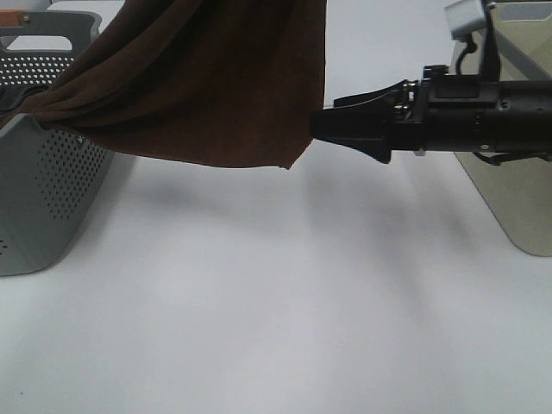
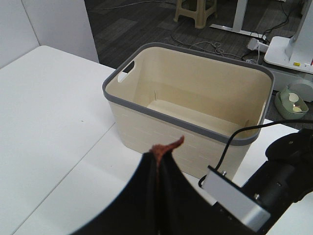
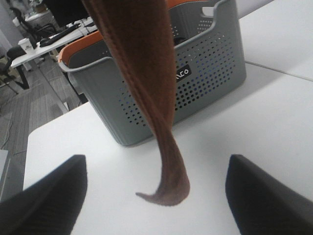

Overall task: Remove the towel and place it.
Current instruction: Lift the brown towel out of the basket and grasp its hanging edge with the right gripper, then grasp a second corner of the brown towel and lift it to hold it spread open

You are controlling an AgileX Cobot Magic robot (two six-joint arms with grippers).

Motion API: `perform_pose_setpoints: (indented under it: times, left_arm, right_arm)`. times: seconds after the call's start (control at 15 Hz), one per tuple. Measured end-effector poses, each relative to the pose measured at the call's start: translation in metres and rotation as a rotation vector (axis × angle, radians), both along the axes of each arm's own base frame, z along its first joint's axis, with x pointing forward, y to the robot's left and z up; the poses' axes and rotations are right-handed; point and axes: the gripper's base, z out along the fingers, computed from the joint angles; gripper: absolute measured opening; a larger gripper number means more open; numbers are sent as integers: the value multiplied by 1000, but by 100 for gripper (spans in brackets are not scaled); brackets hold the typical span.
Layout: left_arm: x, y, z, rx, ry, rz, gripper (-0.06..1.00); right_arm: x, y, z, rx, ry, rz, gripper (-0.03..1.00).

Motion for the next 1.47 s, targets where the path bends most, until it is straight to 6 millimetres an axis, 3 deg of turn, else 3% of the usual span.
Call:
perform_pose_setpoints:
  times: [0.13,0.47,1.0,1.2,1.47]
  left_arm:
    - [1,-1,-1,0,2,0,0]
    - [2,-1,1,-20,-16,10,0]
    - [4,-1,5,-52,-45,27,0]
    - [9,-4,-1,-46,-36,29,0]
    - [12,-5,-1,-52,-65,47,0]
  right_arm:
    - [8,11,1,-61,-22,-16,74]
    - [16,12,-8,-102,-7,-47,72]
    - [14,16,-7,-53,0,1,34]
    - [13,16,-7,-41,29,-9,4]
    - [14,16,-8,-14,121,-52,0]
